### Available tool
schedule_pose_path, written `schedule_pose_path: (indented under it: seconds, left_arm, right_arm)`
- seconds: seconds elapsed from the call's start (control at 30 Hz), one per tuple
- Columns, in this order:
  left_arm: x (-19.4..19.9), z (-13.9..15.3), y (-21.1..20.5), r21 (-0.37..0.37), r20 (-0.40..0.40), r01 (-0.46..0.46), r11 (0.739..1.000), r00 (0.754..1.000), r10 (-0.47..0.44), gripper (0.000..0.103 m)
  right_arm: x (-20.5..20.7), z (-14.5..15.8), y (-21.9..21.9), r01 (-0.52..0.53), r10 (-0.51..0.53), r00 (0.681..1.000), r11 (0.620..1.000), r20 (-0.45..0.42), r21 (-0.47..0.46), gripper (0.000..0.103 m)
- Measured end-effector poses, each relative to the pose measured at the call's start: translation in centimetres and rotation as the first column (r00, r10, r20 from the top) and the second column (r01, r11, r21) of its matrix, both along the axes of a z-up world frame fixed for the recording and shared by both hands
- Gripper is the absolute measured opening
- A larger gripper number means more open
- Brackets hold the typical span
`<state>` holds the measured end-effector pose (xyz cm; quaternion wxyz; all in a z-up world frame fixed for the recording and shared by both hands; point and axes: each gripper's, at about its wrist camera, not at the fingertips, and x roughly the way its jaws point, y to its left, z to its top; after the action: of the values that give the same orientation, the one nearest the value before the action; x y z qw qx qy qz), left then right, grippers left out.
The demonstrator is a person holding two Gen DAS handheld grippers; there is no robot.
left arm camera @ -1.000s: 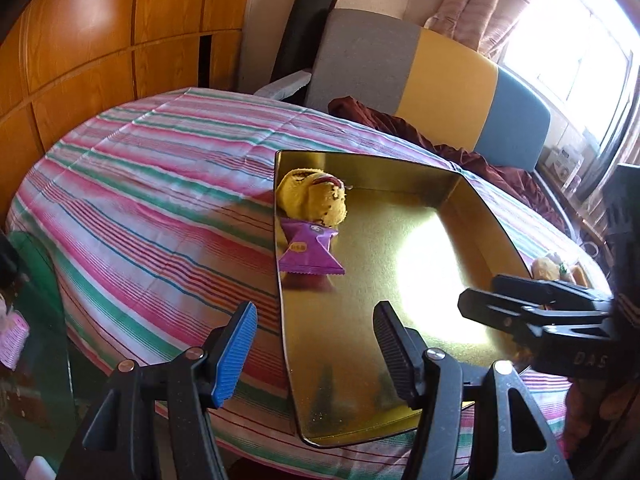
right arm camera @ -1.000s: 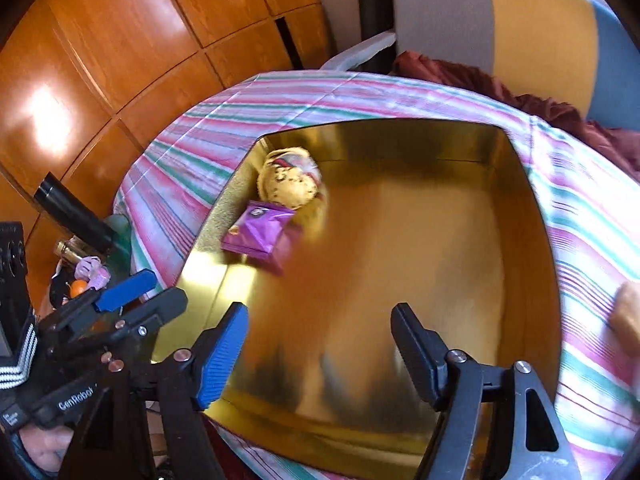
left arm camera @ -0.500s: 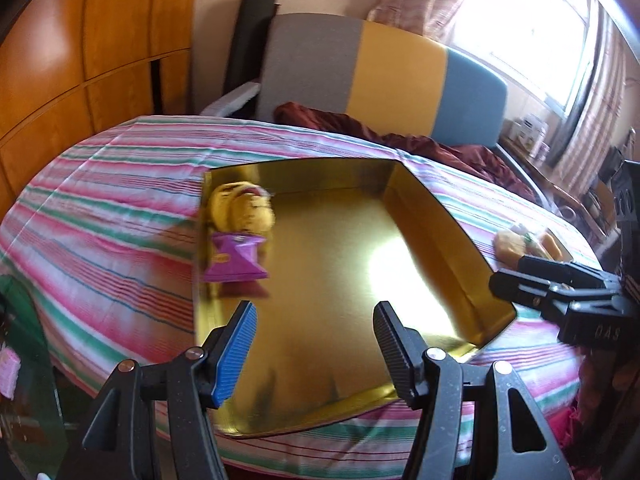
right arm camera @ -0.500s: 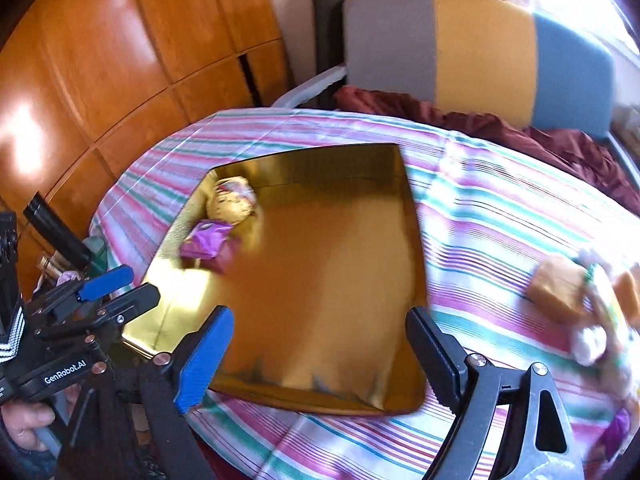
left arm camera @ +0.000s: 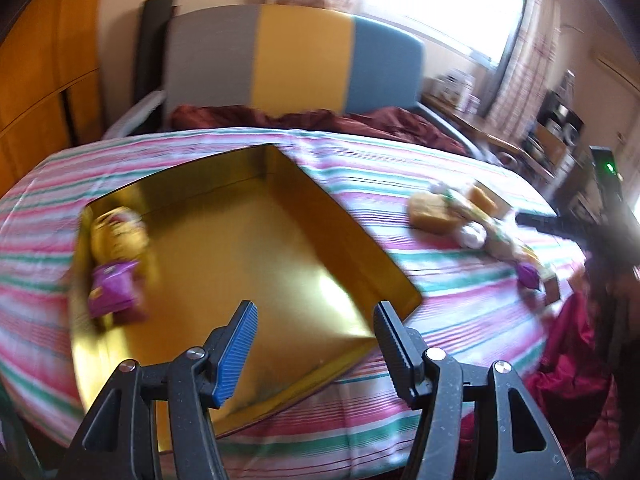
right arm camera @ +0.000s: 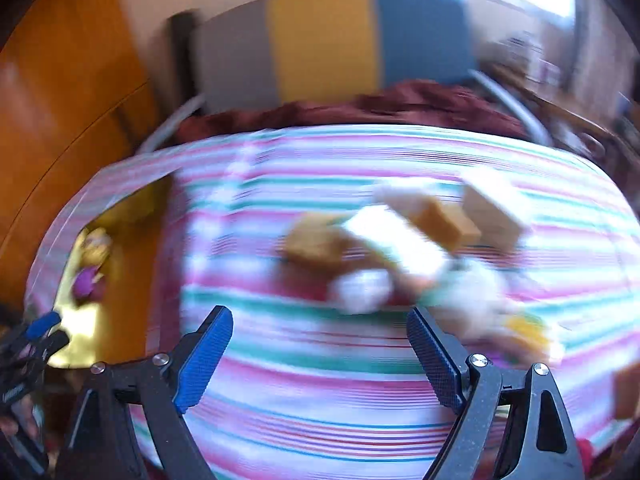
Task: Organize objects
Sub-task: 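Return both tools to the pile and grasp the plastic-wrapped white ball with the left gripper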
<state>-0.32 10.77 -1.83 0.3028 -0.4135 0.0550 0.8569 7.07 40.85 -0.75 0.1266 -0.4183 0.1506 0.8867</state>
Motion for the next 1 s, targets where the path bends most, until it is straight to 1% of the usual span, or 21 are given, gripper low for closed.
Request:
schedule_pose_path:
  seconds: [0.07,0.17,0.27,0.33,0.37,0.4,0.5,0.63,0.7,0.8,0.9,1.0]
  left_arm:
    - [0.5,0.2,1.5,0.0,0.001,0.046,0.999,0.999,-0.046,0.061]
    - [1.0,0.3,4.4,0.001,0.009,0.119,0.993,0.993,-0.119,0.061]
    - [1.4,0.3,7.4,-0.003,0.02,0.186,0.983,0.982,-0.186,0.061]
    - [1.6,0.1,9.3,0.006,0.041,0.217,0.976,0.975,-0.217,0.06]
    - [1.6,0.0,10.5,0.009,0.054,0.234,0.972,0.971,-0.234,0.06]
    - [1.7,-0.1,11.3,0.009,0.061,0.242,0.97,0.968,-0.242,0.059]
    - [1.6,-0.6,13.8,0.019,0.093,0.264,0.964,0.96,-0.264,0.058]
    - [1.1,-1.5,17.1,0.005,0.118,0.28,0.96,0.953,-0.278,0.057]
    - [0.7,-1.9,18.4,-0.001,0.126,0.285,0.958,0.951,-0.283,0.054]
    - [-0.1,-2.6,20.5,-0.004,0.151,0.293,0.956,0.945,-0.289,0.052]
    - [-0.9,-3.2,22.0,-0.005,0.16,0.296,0.955,0.943,-0.291,0.052]
    - [-1.7,-4.0,23.8,-0.009,0.187,0.299,0.954,0.938,-0.292,0.052]
  right_arm:
    - [1.4,0.1,3.4,0.114,-0.114,0.993,0.993,-0.02,-0.018,0.093]
    - [3.8,-0.2,7.8,0.262,-0.265,0.963,0.963,-0.057,-0.062,0.094]
    - [6.0,-1.4,10.9,0.358,-0.376,0.922,0.917,-0.087,-0.176,0.094]
    - [6.6,-2.5,12.3,0.398,-0.428,0.902,0.876,-0.06,-0.273,0.094]
    - [6.8,-2.7,12.8,0.404,-0.445,0.893,0.859,-0.067,-0.315,0.094]
    - [7.1,-2.6,13.1,0.405,-0.456,0.886,0.849,-0.084,-0.339,0.095]
    - [7.4,-2.4,13.3,0.406,-0.462,0.882,0.845,-0.095,-0.348,0.096]
    - [7.0,-2.5,12.8,0.378,-0.443,0.891,0.846,-0.101,-0.375,0.096]
    - [7.0,-2.7,12.7,0.364,-0.434,0.895,0.847,-0.107,-0.388,0.097]
    - [6.7,-2.8,12.6,0.35,-0.422,0.9,0.848,-0.109,-0.398,0.097]
    - [6.5,-3.0,12.6,0.338,-0.412,0.905,0.848,-0.107,-0.409,0.098]
    - [6.2,-3.3,12.5,0.327,-0.399,0.911,0.849,-0.1,-0.416,0.098]
